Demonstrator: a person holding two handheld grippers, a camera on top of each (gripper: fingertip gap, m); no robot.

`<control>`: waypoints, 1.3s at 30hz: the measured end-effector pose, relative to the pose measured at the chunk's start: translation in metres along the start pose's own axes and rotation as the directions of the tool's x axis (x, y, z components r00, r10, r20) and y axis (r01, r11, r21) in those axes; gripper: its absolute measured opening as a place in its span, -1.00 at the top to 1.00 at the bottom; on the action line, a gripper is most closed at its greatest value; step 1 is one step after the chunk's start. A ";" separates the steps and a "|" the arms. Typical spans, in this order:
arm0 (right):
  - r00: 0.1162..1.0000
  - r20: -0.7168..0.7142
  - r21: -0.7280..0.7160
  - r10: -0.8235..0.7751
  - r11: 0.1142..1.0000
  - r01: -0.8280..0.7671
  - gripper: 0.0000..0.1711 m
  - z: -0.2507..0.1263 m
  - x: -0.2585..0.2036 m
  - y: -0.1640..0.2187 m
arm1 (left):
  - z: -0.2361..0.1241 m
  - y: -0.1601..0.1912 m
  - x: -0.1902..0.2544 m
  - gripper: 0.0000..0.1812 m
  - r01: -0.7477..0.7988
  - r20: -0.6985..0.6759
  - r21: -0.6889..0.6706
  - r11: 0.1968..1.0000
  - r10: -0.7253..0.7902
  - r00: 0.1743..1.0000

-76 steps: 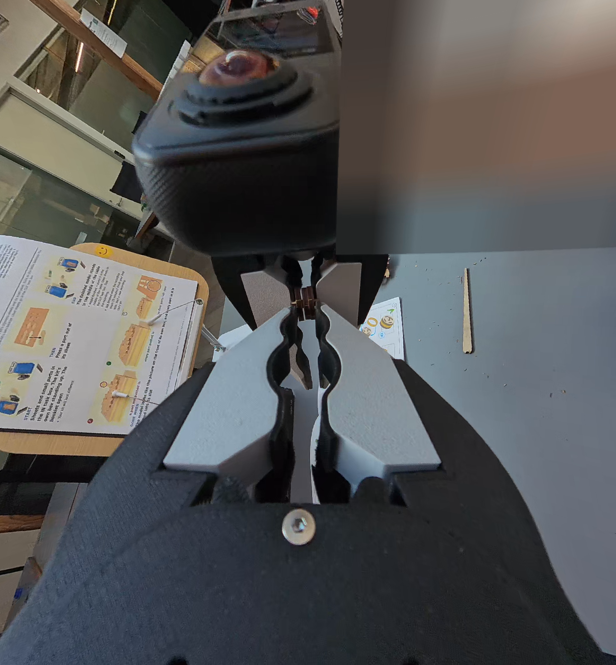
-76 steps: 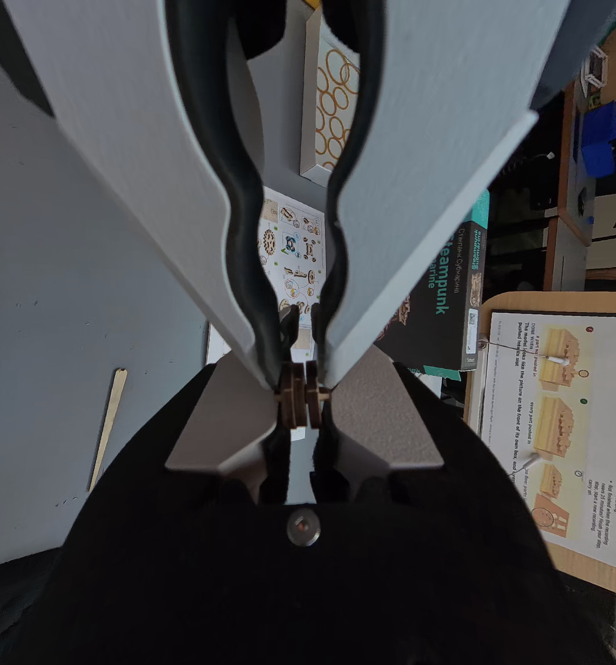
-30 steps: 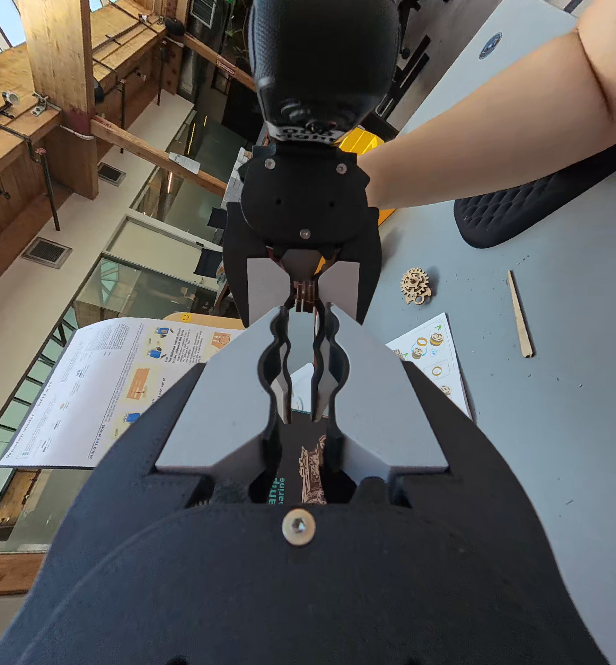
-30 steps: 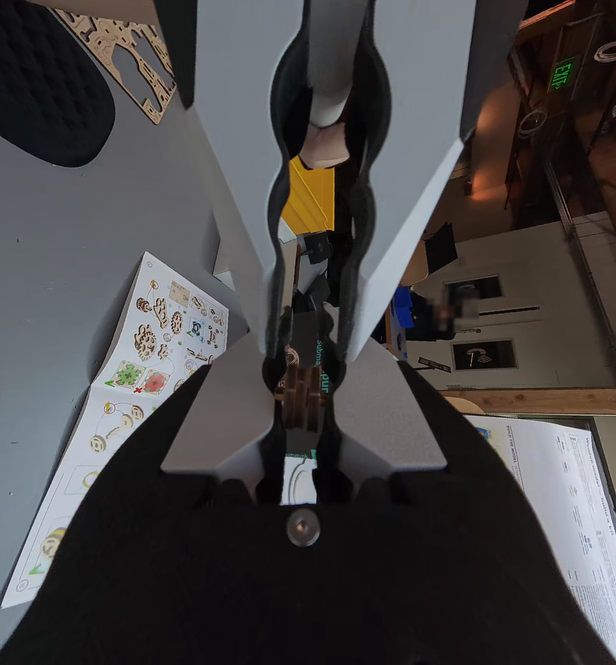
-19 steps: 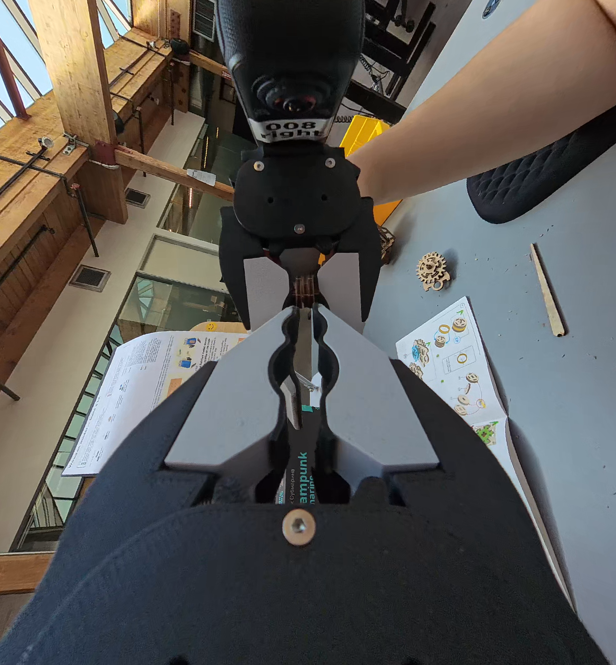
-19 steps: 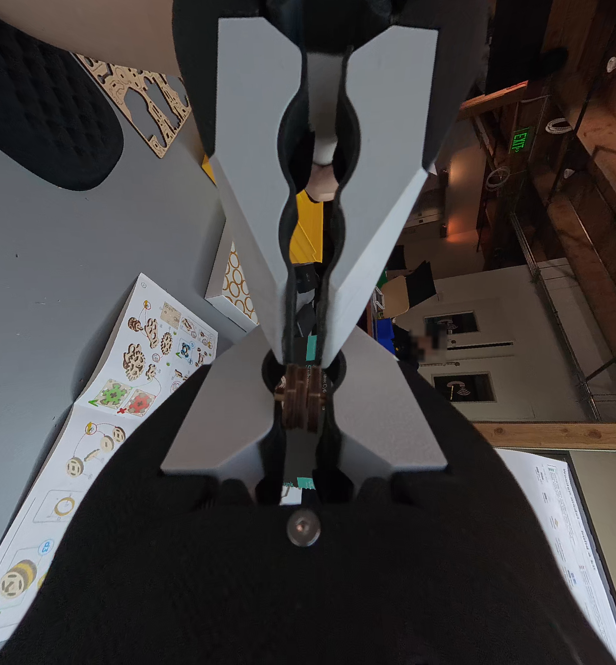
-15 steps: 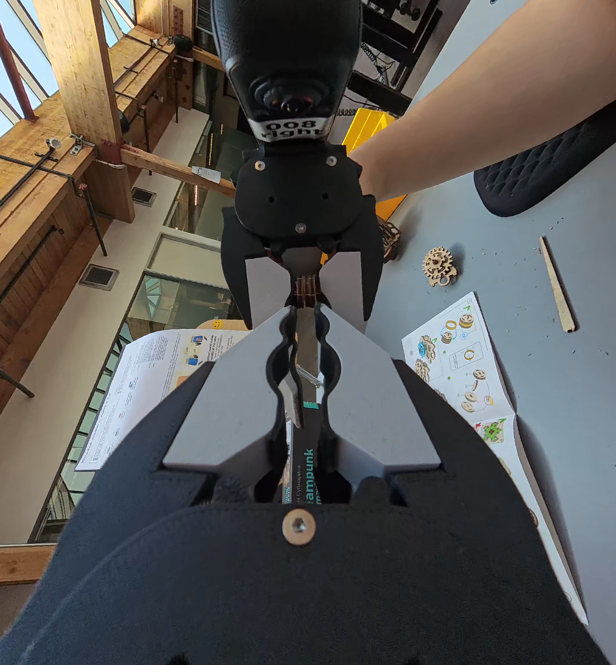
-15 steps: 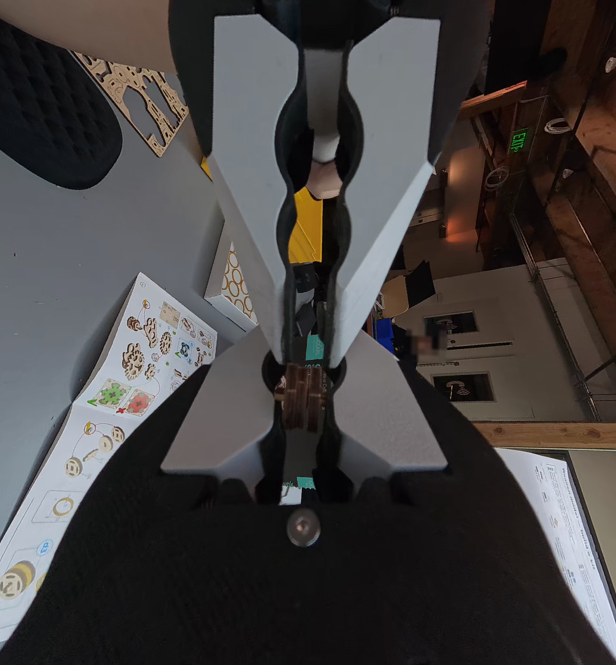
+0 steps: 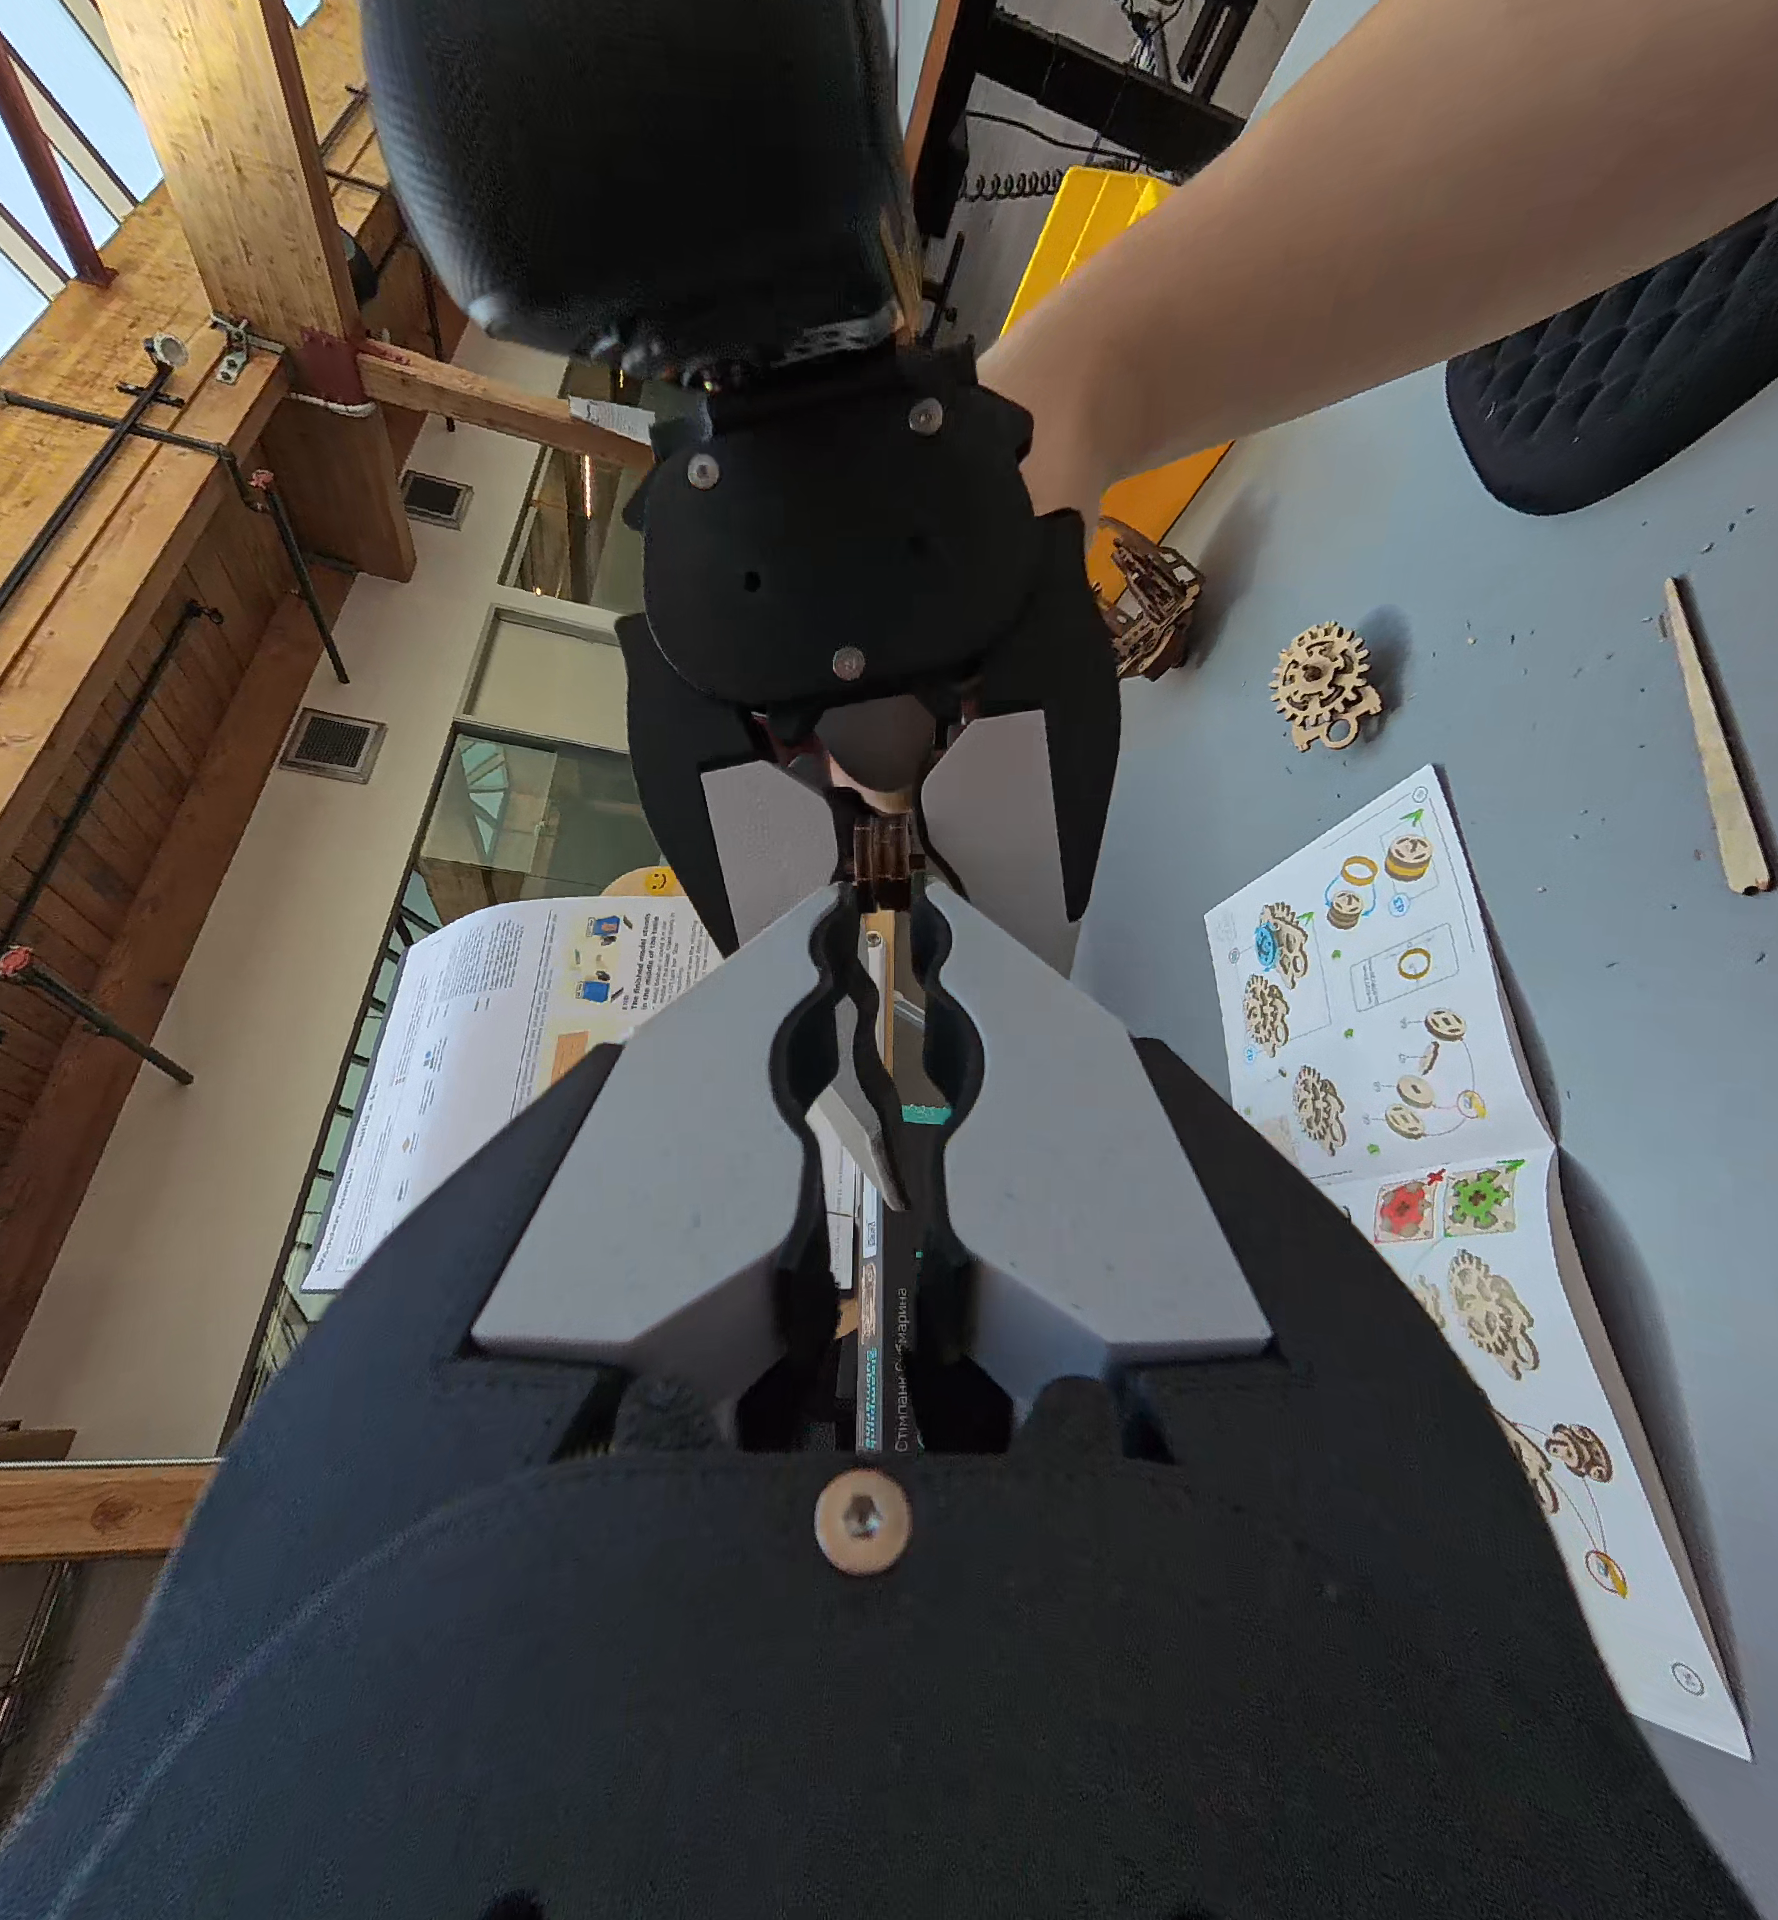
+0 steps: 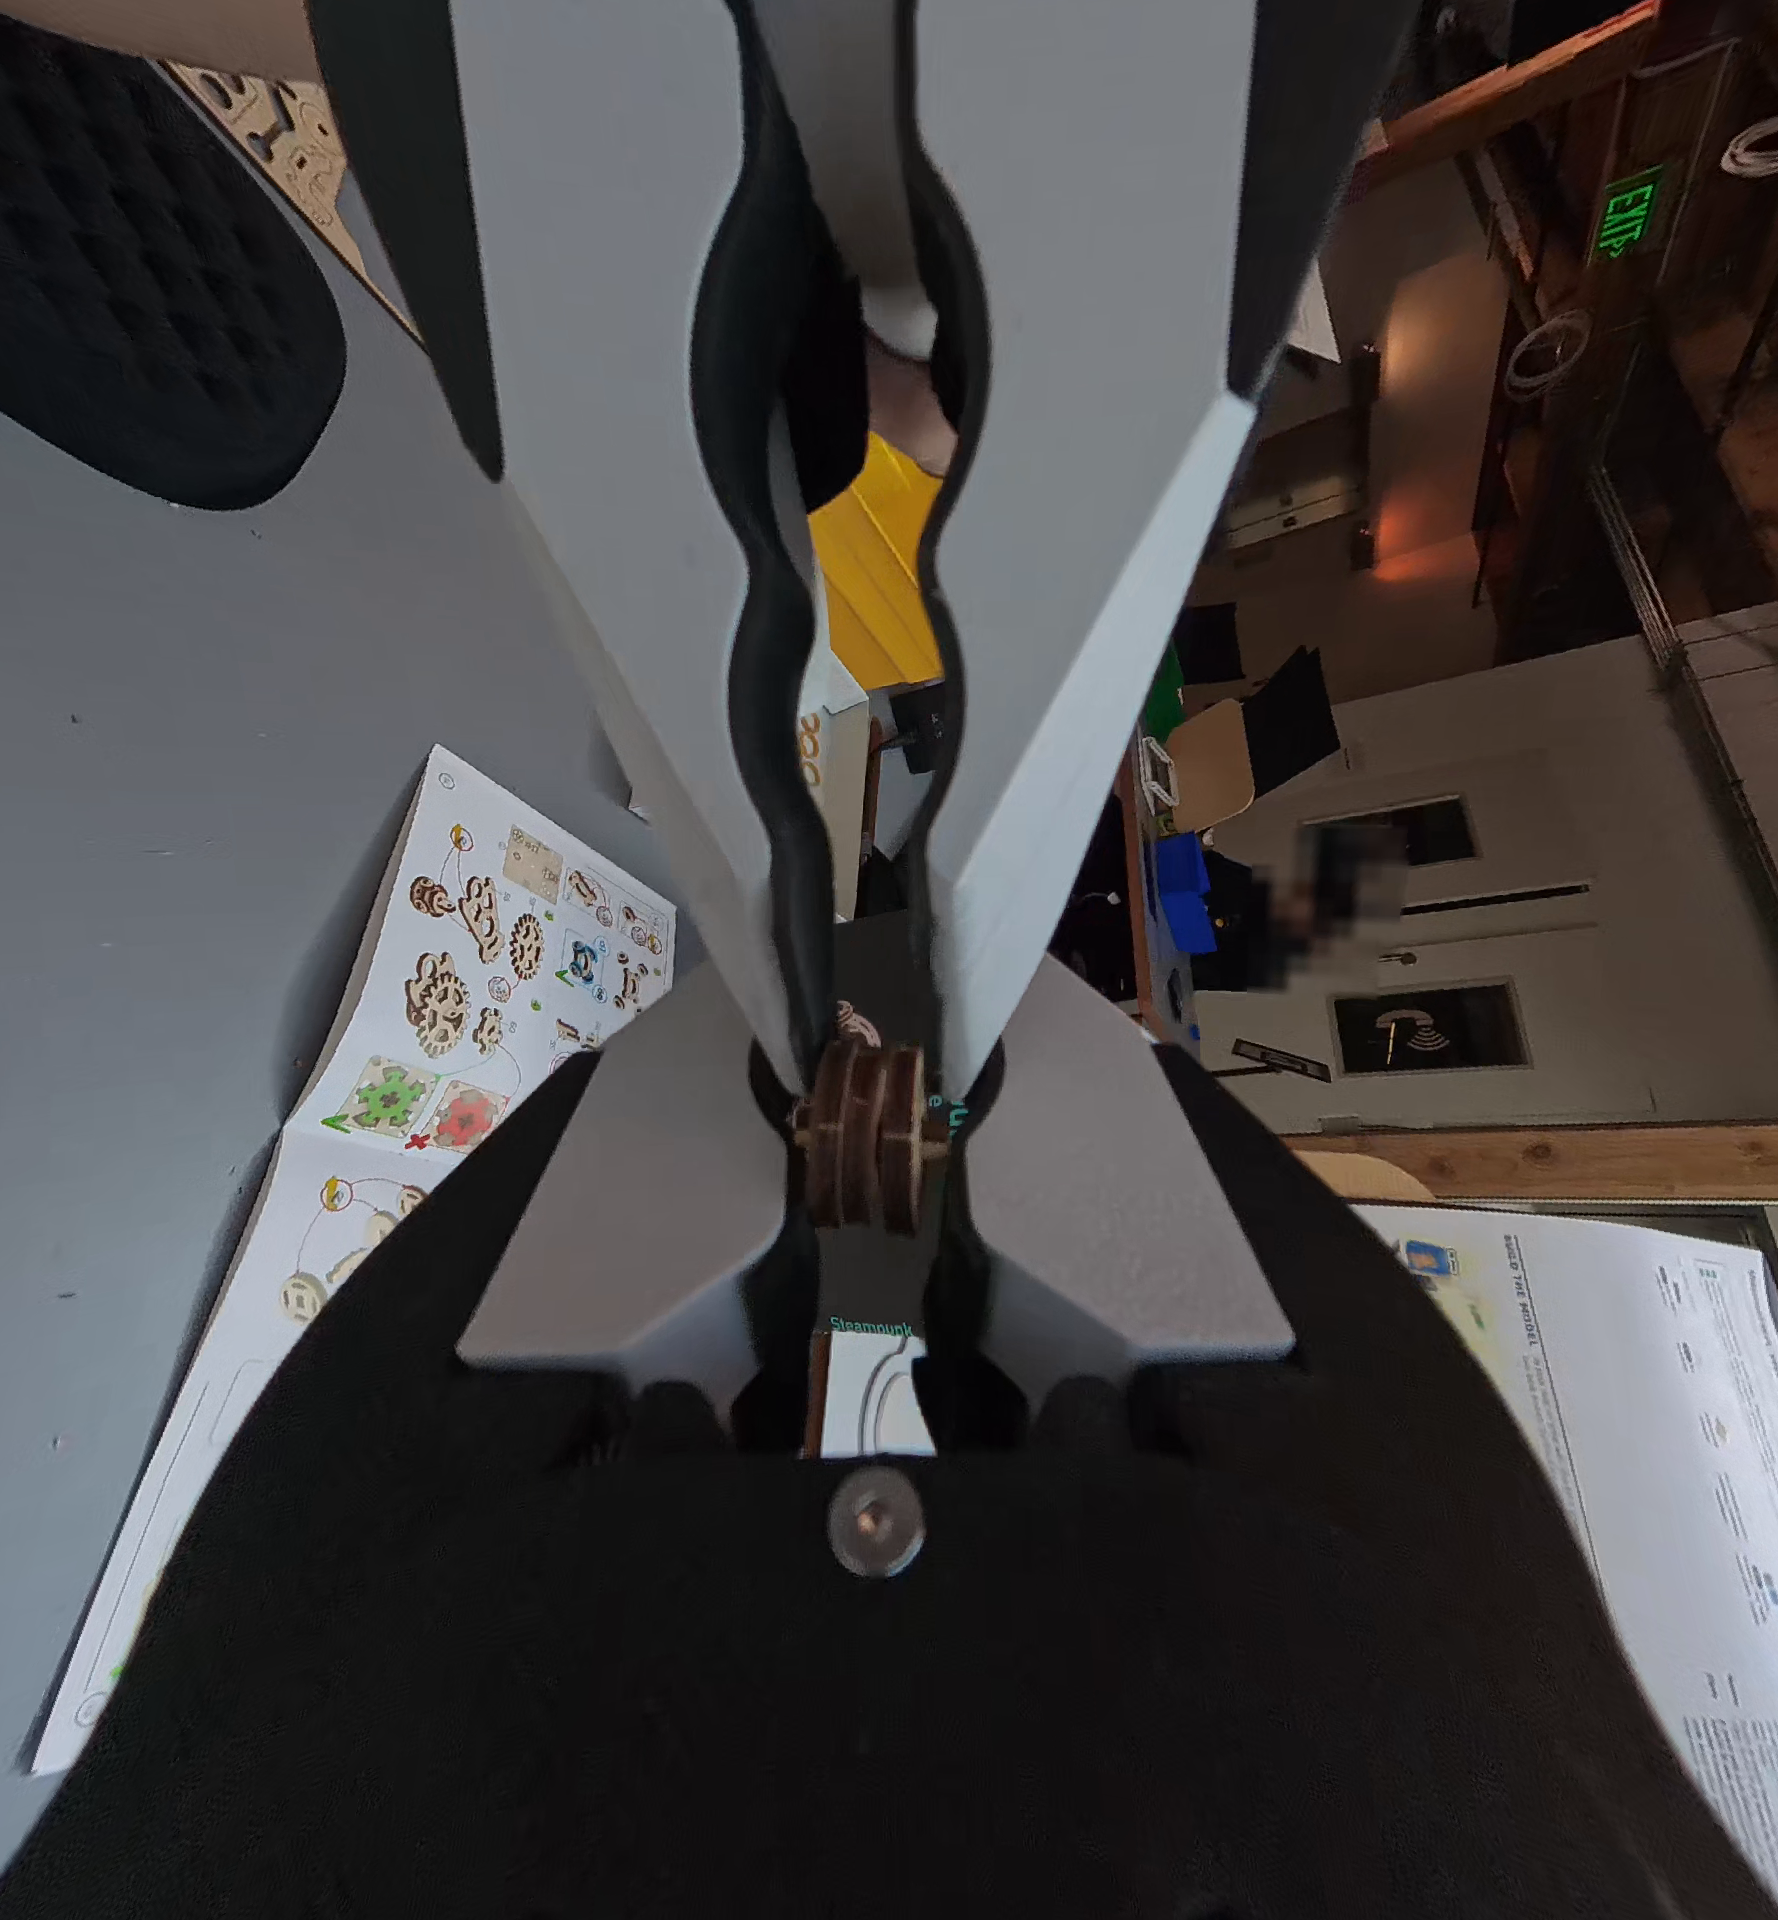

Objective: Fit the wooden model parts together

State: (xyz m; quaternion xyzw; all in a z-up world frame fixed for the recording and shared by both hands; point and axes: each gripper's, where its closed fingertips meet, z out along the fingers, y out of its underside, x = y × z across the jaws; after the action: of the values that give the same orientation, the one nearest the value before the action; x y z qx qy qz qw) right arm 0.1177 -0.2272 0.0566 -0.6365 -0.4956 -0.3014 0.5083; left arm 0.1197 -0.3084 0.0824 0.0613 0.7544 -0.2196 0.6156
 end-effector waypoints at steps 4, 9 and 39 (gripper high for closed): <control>0.985 0.036 -0.161 0.168 0.974 -0.161 0.81 0.002 0.000 0.023 | 0.004 0.011 -0.004 0.92 0.018 0.015 -0.082 0.996 -0.016 1.000; 0.961 0.081 -0.307 0.265 0.924 -0.229 0.83 0.006 -0.014 0.040 | 0.009 0.020 0.002 0.92 0.055 -0.025 -0.140 0.989 -0.059 0.998; 0.965 0.090 -0.299 0.247 0.931 -0.210 0.96 0.010 -0.014 0.039 | 0.003 0.023 0.002 0.91 0.152 -0.072 -0.098 0.984 -0.159 0.985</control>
State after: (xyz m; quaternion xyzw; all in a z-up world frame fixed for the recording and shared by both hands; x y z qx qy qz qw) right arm 0.1479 -0.2215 0.0275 -0.7746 -0.4000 -0.2682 0.4100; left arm 0.1303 -0.2898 0.0742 -0.0176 0.7901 -0.2294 0.5681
